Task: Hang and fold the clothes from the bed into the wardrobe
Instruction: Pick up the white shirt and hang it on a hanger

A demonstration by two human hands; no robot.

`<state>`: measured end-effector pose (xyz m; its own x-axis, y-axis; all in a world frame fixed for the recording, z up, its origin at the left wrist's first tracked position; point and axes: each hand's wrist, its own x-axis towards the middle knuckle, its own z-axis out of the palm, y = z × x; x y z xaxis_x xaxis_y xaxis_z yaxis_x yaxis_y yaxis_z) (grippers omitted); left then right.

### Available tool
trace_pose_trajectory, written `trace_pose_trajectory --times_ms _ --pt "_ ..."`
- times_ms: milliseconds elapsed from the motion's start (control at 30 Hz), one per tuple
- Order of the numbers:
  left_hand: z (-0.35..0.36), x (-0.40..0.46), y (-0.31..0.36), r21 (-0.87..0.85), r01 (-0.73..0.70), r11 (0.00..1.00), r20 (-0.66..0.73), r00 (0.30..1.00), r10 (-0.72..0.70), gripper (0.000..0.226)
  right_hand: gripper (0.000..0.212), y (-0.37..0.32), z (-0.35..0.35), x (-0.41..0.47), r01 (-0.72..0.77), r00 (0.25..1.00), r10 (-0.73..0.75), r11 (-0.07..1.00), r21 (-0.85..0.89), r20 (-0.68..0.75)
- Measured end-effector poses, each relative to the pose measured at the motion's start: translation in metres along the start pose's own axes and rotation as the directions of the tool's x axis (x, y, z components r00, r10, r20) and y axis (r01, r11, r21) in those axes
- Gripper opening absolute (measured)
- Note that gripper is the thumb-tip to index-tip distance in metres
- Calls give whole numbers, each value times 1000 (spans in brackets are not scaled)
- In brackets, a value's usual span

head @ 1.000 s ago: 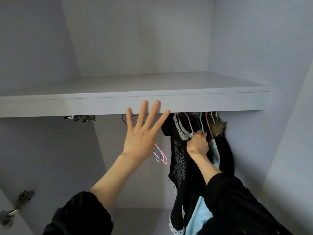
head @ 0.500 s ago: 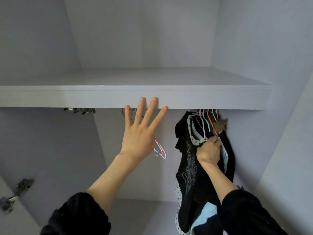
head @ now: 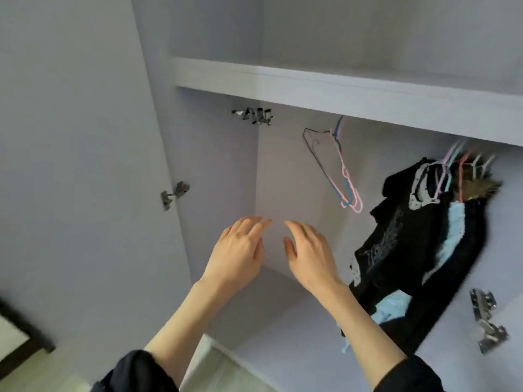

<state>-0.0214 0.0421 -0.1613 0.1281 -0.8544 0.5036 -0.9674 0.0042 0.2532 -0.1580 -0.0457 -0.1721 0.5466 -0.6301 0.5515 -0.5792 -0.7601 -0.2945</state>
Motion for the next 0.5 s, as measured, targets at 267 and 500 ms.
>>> trace_pose_trajectory --times_ms 267,500 --pt "-103 -250 -59 87 577 812 -16 816 -578 39 40 -202 49 -86 240 862 -349 920 310 368" --pt "-193 -499 -48 94 917 388 -156 398 -904 44 42 -390 87 -215 475 467 -733 680 559 495"
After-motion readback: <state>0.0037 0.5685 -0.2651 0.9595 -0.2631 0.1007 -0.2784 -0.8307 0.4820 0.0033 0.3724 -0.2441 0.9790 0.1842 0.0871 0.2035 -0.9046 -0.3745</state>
